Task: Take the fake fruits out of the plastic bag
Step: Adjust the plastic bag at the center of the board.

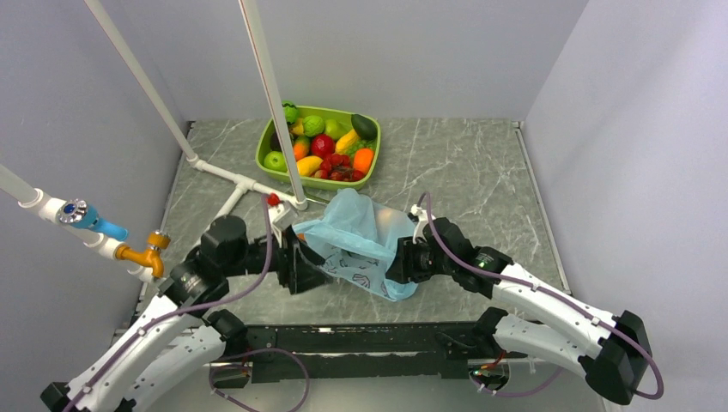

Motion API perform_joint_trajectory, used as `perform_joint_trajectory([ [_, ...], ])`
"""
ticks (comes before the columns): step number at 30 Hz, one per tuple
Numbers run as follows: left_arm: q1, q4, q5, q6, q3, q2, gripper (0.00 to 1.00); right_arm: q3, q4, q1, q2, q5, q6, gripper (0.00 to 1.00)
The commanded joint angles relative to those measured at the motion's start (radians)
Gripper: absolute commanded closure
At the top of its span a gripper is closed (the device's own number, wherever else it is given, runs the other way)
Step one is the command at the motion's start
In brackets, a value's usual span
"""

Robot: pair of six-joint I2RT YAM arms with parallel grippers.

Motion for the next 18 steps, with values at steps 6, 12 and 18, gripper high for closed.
perform_joint_trajectory([
  [6,-0.26,0.168,-0.386,0.001,-0.054,0.029,0.23,0.044,0.071,0.067,0.016,0.145,0.026,0.93],
  [12,-0.343,0.245,-0.634,0.055,-0.041,0.263,0.48,0.051,0.074,0.073,0.011,0.144,0.029,0.97],
  [18,-0.343,0.312,-0.715,0.137,0.027,0.521,0.51,0.038,0.072,0.073,-0.017,0.146,0.04,0.97],
])
